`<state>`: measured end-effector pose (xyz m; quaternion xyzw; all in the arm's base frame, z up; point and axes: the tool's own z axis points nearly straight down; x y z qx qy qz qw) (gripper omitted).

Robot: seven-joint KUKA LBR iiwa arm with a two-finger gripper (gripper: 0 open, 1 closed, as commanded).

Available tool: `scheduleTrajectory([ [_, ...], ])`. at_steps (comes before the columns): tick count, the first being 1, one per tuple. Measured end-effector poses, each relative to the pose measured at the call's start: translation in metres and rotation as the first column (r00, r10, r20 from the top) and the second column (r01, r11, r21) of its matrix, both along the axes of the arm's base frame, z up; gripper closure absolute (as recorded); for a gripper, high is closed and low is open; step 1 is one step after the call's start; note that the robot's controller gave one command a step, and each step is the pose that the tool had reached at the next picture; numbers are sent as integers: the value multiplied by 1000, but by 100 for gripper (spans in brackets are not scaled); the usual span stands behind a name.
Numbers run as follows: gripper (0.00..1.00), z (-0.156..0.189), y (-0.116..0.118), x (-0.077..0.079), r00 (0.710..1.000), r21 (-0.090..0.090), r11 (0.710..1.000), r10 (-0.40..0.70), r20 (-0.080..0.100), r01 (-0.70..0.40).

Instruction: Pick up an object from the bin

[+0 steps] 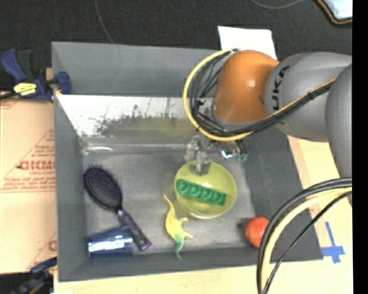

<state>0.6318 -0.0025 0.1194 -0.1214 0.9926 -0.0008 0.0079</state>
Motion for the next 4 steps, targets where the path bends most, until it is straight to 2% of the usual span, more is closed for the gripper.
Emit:
scheduleTrajectory([
  [1,100,-2,1,14,1000,1,1000,-4,4,4],
  [2,100,-2,-28,3,1000,0,1000,-25,4,25],
  [3,100,-4,4,25,1000,3,1000,-13,14,13],
  [4,100,-48,-17,17,997,3,997,-81,11,81],
])
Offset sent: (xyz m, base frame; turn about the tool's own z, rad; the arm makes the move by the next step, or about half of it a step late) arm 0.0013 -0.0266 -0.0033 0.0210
